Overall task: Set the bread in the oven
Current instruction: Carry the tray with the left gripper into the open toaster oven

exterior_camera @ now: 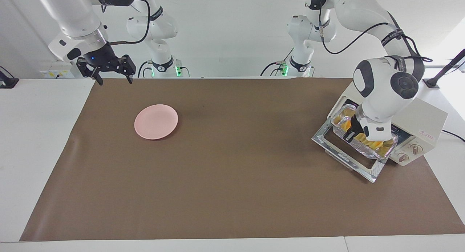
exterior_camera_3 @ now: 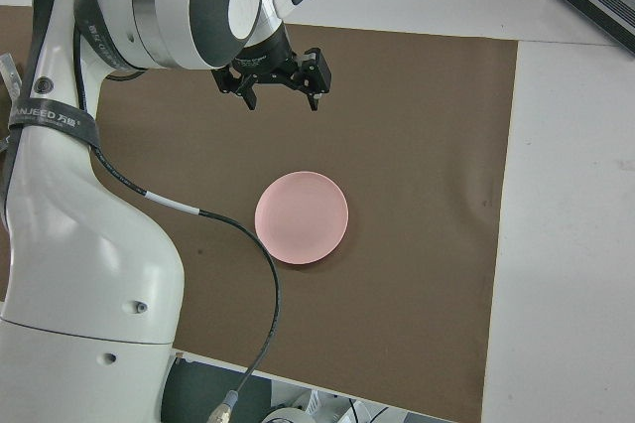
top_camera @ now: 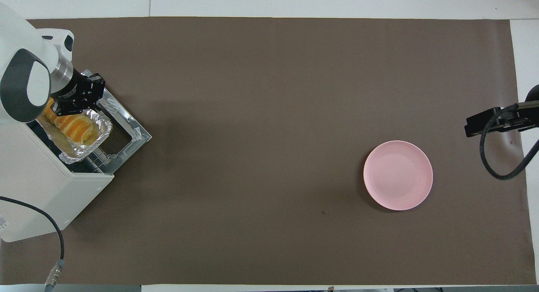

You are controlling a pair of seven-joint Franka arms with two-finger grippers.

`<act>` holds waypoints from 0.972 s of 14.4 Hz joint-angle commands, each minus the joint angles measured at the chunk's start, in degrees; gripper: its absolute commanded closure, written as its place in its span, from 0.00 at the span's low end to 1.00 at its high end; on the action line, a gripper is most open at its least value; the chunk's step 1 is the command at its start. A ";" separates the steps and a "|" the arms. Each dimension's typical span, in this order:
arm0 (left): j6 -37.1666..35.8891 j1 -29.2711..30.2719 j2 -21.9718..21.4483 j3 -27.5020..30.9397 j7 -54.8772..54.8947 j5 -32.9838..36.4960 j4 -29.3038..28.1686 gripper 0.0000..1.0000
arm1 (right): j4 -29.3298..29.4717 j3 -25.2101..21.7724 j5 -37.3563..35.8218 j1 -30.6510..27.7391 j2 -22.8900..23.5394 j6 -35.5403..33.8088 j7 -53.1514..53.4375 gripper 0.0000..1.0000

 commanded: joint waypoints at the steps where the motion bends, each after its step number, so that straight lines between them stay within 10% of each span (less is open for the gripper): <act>1: 3.34 -0.69 -3.38 2.34 -1.38 0.01 -6.37 1.00 | -1.39 0.68 0.20 -0.98 -1.20 -0.01 -0.89 0.00; 14: 6.43 0.89 -5.15 4.90 2.21 0.10 -11.22 1.00 | -1.39 0.68 0.20 -0.97 -1.20 -0.01 -0.89 0.00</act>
